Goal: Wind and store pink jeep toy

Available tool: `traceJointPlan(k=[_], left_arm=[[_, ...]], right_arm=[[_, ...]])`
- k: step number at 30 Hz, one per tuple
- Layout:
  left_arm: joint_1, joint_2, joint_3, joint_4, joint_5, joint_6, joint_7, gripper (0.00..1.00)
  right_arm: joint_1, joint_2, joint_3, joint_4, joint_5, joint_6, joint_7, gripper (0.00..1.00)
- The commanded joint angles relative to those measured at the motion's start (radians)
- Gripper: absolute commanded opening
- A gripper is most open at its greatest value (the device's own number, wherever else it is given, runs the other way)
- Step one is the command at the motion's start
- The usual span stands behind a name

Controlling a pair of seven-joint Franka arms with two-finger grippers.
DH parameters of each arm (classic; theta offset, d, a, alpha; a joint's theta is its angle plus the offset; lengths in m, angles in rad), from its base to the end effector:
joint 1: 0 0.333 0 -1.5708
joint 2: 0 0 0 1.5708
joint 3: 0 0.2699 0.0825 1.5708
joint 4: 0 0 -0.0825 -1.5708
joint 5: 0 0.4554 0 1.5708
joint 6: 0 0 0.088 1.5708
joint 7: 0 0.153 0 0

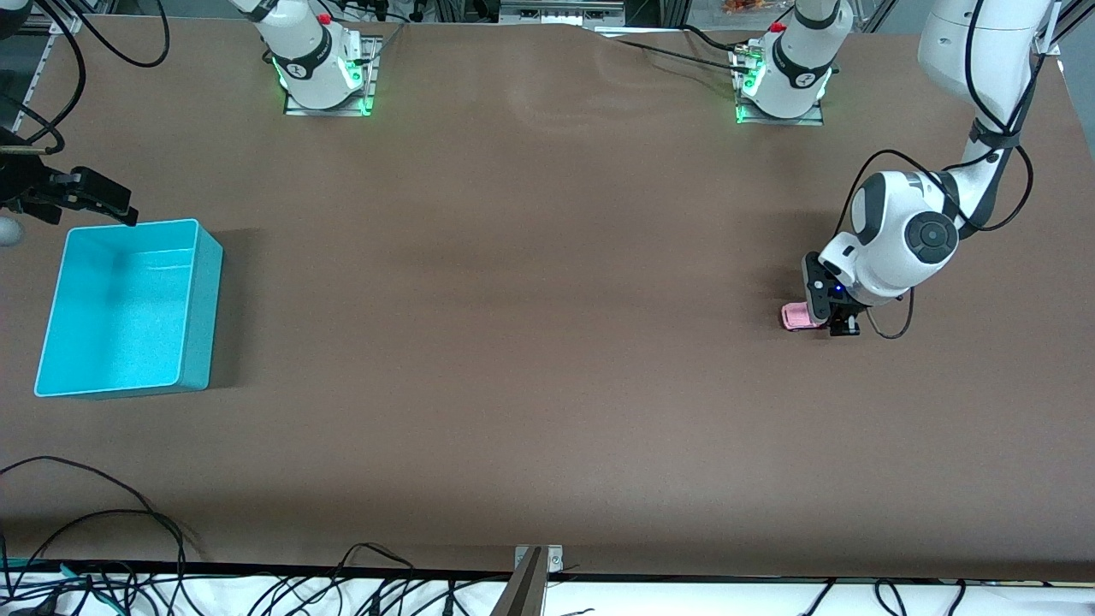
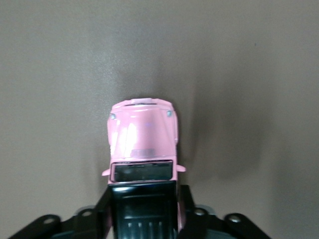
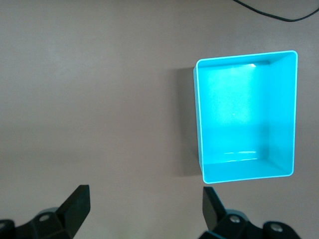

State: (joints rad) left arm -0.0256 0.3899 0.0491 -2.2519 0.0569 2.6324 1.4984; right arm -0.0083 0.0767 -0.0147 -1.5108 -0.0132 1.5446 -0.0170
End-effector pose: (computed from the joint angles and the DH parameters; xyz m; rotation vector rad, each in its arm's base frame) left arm 0.5560 0.0164 0.0376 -2.2482 2.1547 0.0601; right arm 0.6408 -0.0166 0.5141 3.1274 -0.0095 -0.0675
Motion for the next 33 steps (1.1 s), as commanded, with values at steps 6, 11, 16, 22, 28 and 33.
traceJointPlan(k=[6, 11, 16, 22, 28, 33], left_arm=[[0.003, -0.057, -0.002, 0.003, -0.022, -0.044, 0.033, 0.0], [-0.008, -0.077, -0.003, 0.008, -0.022, -0.078, 0.031, 0.0], [-0.028, -0.056, -0.003, 0.006, -0.026, -0.078, 0.029, 0.0], [-0.054, -0.031, -0.003, 0.008, -0.029, -0.075, 0.02, 0.0], [-0.074, 0.003, -0.003, 0.009, -0.046, -0.065, 0.019, 0.0], [-0.073, 0.037, -0.003, 0.009, -0.048, -0.029, 0.019, 0.0]], right_arm=[[-0.005, -0.006, -0.001, -0.003, 0.012, -0.001, -0.031, 1.0], [-0.005, -0.006, -0.001, -0.005, 0.013, -0.006, -0.031, 1.0], [-0.005, -0.006, -0.001, -0.005, 0.012, -0.008, -0.031, 1.0], [-0.005, -0.006, -0.002, -0.005, 0.012, -0.006, -0.031, 1.0], [-0.005, -0.006, -0.002, -0.005, 0.012, -0.003, -0.031, 1.0], [-0.005, -0.006, -0.002, -0.005, 0.012, -0.003, -0.031, 1.0]])
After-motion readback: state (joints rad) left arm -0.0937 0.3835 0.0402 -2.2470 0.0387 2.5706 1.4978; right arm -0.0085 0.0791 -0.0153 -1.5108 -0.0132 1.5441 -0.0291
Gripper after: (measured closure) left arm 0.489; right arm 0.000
